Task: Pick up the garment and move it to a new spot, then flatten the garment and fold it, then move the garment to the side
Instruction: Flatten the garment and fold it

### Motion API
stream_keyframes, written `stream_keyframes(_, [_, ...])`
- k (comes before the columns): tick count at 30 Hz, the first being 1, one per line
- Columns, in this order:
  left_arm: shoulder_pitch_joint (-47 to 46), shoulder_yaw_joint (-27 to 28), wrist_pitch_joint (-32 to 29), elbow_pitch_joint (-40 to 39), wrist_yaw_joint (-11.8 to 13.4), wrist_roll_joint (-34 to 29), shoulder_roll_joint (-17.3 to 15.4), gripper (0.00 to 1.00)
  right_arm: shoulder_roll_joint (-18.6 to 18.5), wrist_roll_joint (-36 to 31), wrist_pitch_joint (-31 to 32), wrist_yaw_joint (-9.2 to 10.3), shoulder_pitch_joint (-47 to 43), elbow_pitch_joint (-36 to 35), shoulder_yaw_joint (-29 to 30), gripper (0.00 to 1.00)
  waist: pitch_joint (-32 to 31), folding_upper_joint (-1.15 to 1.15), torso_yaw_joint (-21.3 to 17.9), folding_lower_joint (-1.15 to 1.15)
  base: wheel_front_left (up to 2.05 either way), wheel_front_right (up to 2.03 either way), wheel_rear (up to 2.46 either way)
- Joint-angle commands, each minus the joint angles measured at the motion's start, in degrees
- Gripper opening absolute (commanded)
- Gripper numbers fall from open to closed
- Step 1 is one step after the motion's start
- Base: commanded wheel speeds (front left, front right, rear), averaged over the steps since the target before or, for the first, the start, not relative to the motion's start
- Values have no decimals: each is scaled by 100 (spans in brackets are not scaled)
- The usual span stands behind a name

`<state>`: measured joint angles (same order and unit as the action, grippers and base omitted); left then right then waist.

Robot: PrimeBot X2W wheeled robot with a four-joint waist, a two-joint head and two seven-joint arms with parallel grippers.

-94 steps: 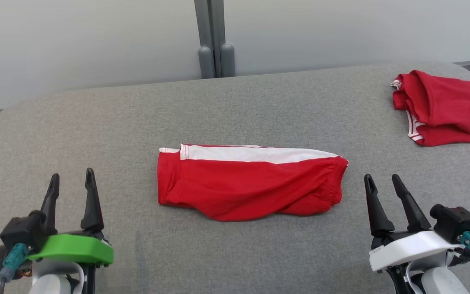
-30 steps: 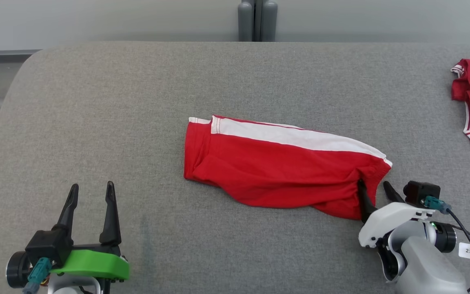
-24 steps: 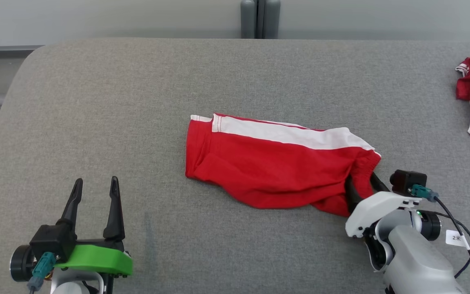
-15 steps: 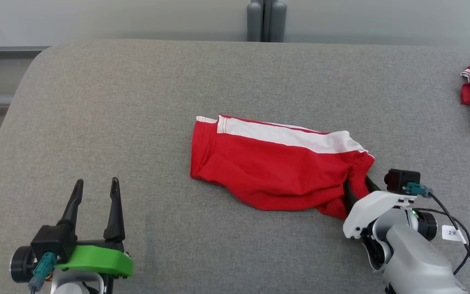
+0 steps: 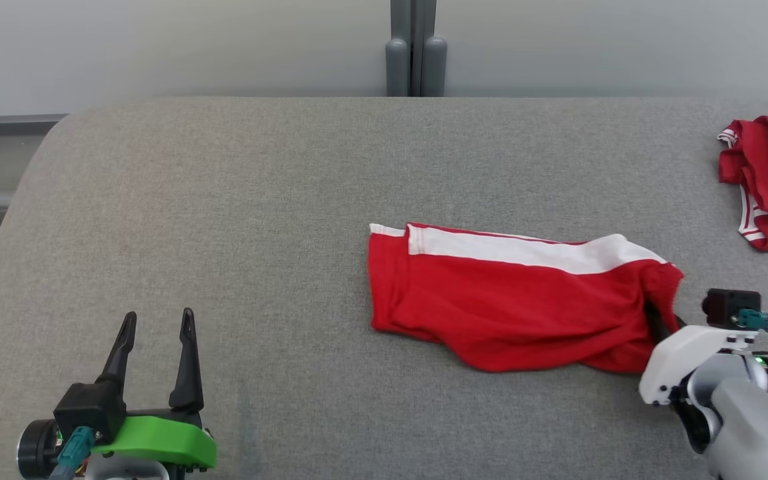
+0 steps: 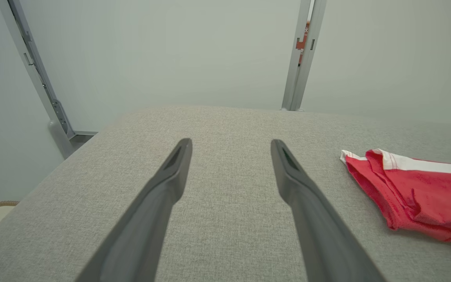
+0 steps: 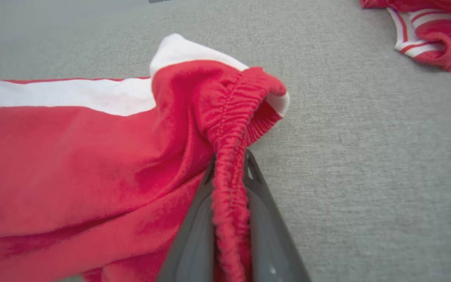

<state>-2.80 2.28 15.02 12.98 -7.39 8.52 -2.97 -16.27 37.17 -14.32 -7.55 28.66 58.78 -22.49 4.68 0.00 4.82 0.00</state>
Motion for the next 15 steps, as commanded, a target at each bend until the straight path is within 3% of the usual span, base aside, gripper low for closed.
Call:
stream_keyframes(1, [91, -2, 15, -11, -16, -20, -3, 100, -192, 62, -39, 14, -86, 28, -5, 0, -80, 0, -64, 0, 0, 0, 0])
stream_keyframes(8, [212, -12, 15, -27, -16, 20, 0, 100, -726, 279, -59, 13, -130, -64, -43, 0, -145, 0, -176, 0, 0, 0, 0])
stream_keyframes(15, [246, -7, 15, 29, -16, 55, 2, 100, -655, 350, -50, 12, 17, -493, -367, 0, -222, 0, -324, 0, 0, 0, 0])
